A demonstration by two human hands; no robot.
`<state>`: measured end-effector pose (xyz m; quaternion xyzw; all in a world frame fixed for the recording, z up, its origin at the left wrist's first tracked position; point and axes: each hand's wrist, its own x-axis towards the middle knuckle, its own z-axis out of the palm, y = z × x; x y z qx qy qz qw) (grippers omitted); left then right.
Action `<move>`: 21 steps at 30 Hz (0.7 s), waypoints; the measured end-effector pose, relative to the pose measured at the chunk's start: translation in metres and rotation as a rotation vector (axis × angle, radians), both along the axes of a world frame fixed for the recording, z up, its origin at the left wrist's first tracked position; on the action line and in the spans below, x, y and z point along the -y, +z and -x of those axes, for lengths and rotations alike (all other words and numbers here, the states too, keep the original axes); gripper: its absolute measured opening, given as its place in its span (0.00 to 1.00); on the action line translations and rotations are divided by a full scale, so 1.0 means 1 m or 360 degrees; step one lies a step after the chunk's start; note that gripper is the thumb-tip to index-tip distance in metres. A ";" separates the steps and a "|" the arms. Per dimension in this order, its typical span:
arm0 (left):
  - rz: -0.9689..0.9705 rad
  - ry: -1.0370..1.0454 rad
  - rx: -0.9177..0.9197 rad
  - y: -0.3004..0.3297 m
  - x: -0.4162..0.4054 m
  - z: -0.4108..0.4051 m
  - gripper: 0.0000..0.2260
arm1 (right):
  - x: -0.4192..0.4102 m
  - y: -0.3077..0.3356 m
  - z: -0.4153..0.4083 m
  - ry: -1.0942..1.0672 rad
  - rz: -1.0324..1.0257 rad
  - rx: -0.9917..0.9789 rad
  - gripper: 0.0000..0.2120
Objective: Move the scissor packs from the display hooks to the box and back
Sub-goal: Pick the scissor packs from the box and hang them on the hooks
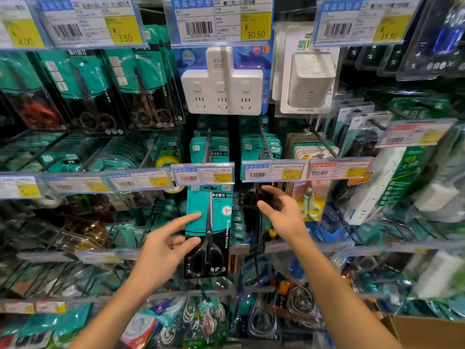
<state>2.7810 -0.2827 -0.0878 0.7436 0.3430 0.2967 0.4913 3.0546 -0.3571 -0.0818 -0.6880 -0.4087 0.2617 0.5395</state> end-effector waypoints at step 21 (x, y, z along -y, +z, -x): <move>-0.0040 0.0126 0.0235 0.021 0.017 0.000 0.22 | 0.039 0.004 0.096 0.0468 -0.0187 -0.0126 0.21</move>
